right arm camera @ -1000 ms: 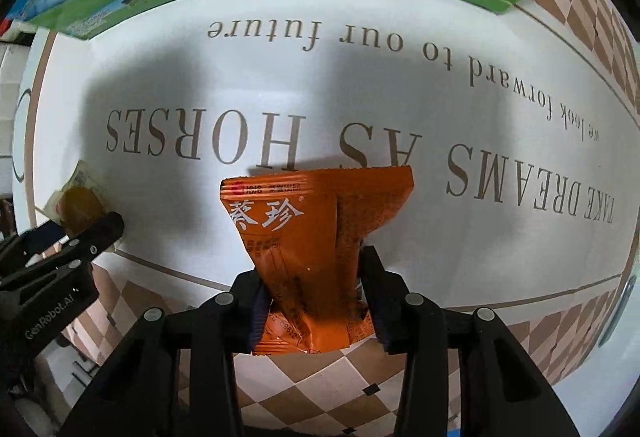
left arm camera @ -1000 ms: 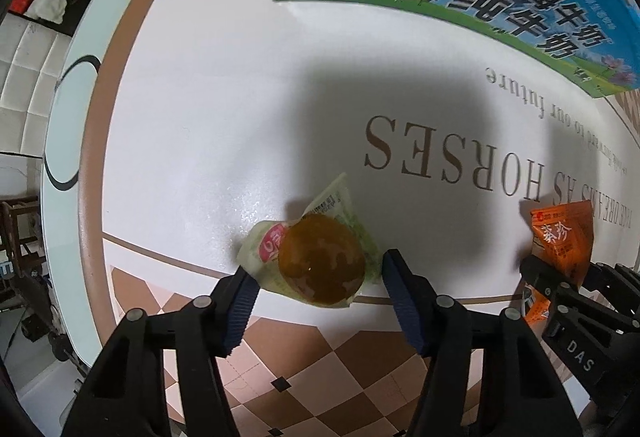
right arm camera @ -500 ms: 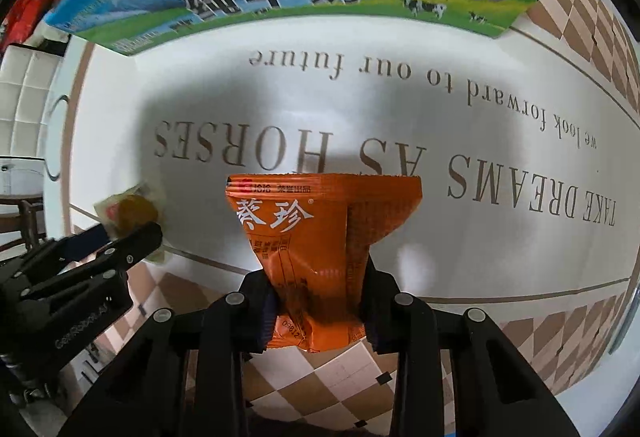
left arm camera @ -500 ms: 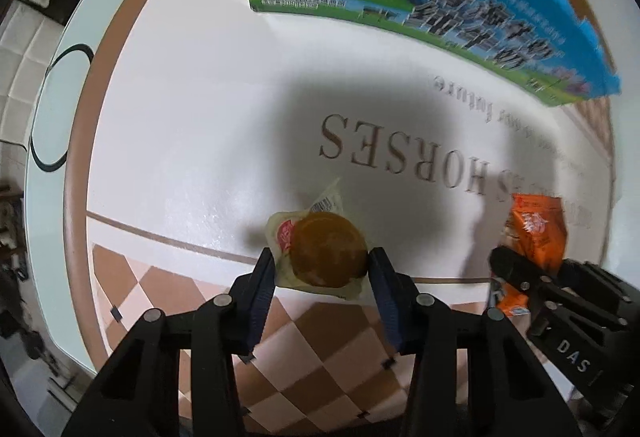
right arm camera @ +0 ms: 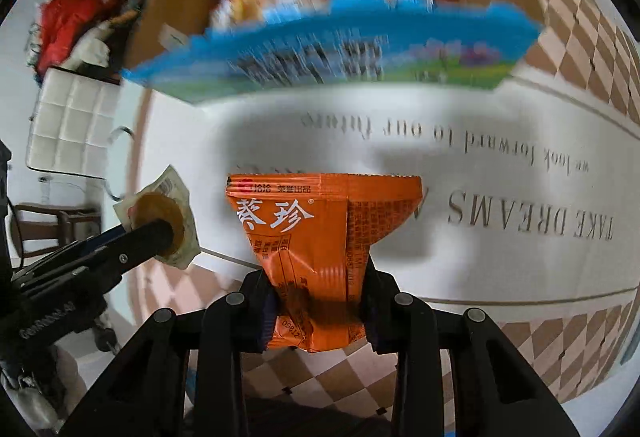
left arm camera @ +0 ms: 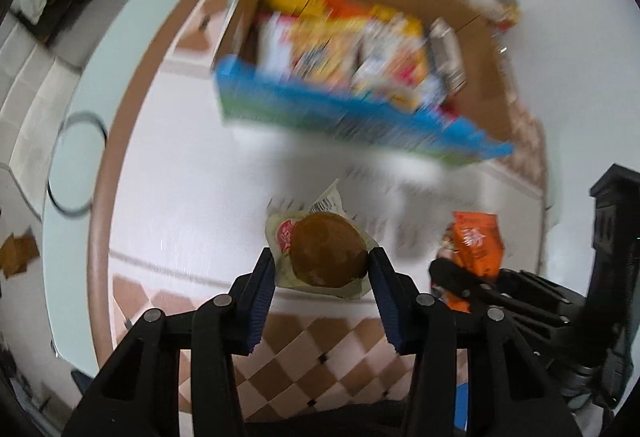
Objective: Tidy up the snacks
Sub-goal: 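Carry the cake and orange packet over the box and lower them in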
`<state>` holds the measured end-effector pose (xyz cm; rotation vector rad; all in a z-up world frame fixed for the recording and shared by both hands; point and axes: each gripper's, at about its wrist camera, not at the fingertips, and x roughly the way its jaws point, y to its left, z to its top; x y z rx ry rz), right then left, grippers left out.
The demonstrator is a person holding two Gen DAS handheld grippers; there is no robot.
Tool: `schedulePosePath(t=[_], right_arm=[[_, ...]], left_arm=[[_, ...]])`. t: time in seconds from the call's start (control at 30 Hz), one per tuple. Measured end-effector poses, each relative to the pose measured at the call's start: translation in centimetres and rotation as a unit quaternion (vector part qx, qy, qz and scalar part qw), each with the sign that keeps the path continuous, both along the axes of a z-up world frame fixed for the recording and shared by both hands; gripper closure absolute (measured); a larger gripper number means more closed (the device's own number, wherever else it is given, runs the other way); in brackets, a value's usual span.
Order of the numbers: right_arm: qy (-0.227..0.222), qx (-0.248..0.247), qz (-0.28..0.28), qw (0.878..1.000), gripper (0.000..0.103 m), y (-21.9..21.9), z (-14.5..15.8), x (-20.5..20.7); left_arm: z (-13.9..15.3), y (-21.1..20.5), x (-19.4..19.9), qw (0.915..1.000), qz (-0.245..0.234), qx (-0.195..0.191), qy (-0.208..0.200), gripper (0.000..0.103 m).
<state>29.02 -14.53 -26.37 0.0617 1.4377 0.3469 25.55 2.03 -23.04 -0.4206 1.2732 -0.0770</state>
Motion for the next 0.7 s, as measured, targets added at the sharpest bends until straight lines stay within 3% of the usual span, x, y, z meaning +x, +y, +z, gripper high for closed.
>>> schedulePosePath(t=[0.17, 0.3, 0.47, 0.7], right_arm=[[-0.037, 0.037, -0.003, 0.999, 0.067, -0.6, 5.7, 3.3], [-0.070, 0.036, -0.011, 0.997, 0.067, -0.4, 8.3, 8.2], [-0.079, 0.019, -0.020, 0.997, 0.067, -0.4, 8.8, 15.5], [-0.052, -0.030, -0.021, 0.998, 0.067, 1.1, 5.1, 25.0]], left_arm=[[5.6, 0.3, 5.0, 0.9983, -0.020, -0.010, -0.054, 0.059], [7.6, 0.1, 10.8, 0.9965, -0.031, 0.006, -0.078, 0.059], [7.1, 0.8, 17.9, 0.9973, -0.038, 0.013, -0.062, 0.059], [3.1, 1.7, 27.6, 0.9991, -0.040, 0.014, -0.001, 0.059]])
